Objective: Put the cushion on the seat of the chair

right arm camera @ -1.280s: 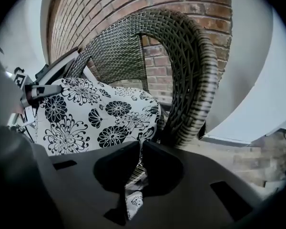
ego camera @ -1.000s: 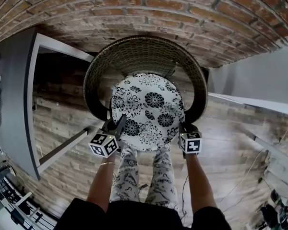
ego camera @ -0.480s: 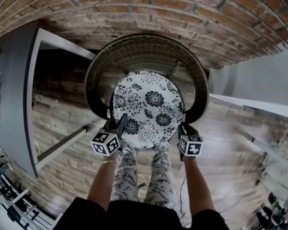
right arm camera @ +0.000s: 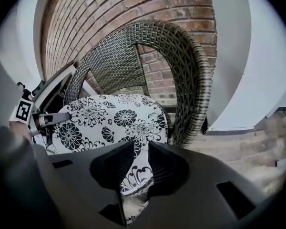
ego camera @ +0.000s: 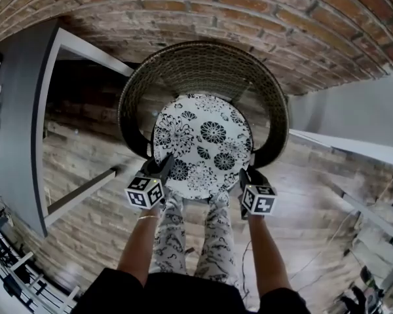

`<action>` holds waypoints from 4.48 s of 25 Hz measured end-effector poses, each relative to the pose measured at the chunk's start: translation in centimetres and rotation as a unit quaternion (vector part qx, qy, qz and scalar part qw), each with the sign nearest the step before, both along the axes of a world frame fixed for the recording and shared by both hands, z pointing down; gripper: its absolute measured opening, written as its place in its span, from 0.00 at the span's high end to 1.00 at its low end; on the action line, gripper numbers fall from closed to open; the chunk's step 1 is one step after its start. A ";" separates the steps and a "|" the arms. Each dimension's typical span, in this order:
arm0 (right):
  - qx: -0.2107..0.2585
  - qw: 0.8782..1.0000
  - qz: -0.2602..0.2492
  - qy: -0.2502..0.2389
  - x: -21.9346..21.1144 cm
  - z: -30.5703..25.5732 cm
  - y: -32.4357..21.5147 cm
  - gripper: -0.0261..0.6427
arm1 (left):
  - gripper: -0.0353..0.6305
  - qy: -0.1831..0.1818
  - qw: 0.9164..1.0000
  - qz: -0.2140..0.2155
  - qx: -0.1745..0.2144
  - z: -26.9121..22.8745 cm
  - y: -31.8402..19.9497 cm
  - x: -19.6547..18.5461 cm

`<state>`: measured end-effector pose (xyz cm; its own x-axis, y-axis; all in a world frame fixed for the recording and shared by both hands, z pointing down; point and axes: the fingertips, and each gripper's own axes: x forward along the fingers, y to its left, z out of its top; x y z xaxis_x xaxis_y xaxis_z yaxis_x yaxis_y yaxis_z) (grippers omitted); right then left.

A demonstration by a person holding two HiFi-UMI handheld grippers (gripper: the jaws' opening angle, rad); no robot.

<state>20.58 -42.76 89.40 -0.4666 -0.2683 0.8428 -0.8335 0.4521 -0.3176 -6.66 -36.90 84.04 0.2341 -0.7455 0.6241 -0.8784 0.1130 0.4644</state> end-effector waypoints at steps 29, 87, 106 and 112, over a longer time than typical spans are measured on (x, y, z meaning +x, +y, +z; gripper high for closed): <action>0.000 1.000 -0.004 -0.017 -2.5 -0.6 0.3 0.83 | 0.54 -0.052 0.992 -0.057 -0.095 4.4 4.5 -4.0; 0.244 0.963 0.038 -0.111 -6.4 -32.0 -3.0 0.96 | 0.94 -0.101 0.964 0.076 0.236 -32.1 -2.0 -1.5; 0.313 0.938 0.024 -0.145 -6.6 -43.1 -0.7 0.96 | 0.94 -0.107 0.948 0.095 0.284 -41.8 0.6 -1.7; 0.324 0.934 0.012 -0.150 -6.9 -44.3 -0.4 0.96 | 0.94 -0.105 0.948 0.094 0.287 -42.7 0.9 -1.4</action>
